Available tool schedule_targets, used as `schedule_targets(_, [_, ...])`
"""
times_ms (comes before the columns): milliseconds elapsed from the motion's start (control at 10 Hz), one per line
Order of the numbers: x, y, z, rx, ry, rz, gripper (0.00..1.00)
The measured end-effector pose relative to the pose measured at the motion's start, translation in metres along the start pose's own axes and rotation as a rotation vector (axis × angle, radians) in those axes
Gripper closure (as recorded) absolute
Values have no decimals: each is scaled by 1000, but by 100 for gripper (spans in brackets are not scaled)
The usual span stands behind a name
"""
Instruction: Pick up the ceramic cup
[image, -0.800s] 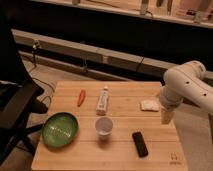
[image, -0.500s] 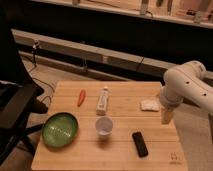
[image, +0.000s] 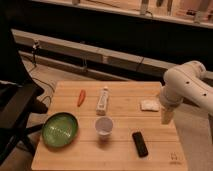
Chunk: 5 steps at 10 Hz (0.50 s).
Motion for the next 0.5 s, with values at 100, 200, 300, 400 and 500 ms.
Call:
schedule_targets(100, [0,0,0,0,0,0,20])
schedule_targets(200, [0,0,0,0,0,0,20])
schedule_targets(300, [0,0,0,0,0,0,20])
schedule_targets(400, [0,0,0,0,0,0,20])
schedule_targets(500, [0,1,1,-2,-1,0,20])
